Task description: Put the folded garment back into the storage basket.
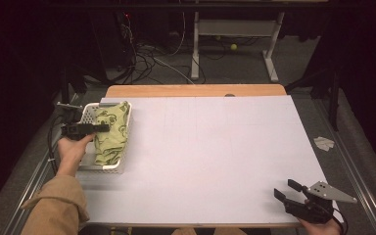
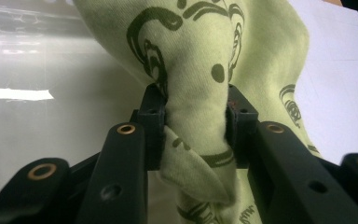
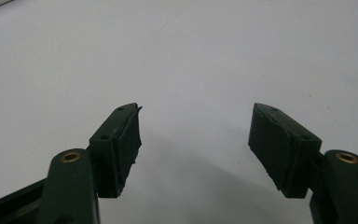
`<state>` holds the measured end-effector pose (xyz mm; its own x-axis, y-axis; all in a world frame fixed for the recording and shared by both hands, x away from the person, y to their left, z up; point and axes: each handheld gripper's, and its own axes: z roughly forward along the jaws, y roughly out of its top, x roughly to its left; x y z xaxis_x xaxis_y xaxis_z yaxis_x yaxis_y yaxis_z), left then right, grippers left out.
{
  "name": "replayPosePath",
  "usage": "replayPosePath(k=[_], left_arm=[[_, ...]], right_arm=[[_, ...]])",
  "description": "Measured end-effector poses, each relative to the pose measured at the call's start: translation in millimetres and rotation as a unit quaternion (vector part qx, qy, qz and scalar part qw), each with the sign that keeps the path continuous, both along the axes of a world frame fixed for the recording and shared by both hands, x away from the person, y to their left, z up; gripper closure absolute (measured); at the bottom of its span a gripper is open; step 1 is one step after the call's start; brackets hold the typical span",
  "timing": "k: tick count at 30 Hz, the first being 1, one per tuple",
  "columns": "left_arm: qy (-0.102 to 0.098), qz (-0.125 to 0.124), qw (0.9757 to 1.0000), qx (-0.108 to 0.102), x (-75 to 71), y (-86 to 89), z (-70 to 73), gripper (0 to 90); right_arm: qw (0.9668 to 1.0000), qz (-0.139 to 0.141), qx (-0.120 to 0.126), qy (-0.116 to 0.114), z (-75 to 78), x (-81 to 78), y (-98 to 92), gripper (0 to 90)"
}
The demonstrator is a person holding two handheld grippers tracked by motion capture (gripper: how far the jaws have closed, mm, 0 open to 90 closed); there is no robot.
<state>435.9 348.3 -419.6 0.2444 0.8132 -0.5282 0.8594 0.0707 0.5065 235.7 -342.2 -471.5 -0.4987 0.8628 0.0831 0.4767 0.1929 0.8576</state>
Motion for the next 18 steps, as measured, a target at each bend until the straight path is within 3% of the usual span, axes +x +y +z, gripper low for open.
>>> replayPosePath(k=[18], left_arm=[[0.006,0.007,0.9999,-0.013,0.6,1.7,-7.6,63.6]], right_arm=[[1.0000,0.003,-0.002,-0.002,0.2,-0.1,0.0,34.7]])
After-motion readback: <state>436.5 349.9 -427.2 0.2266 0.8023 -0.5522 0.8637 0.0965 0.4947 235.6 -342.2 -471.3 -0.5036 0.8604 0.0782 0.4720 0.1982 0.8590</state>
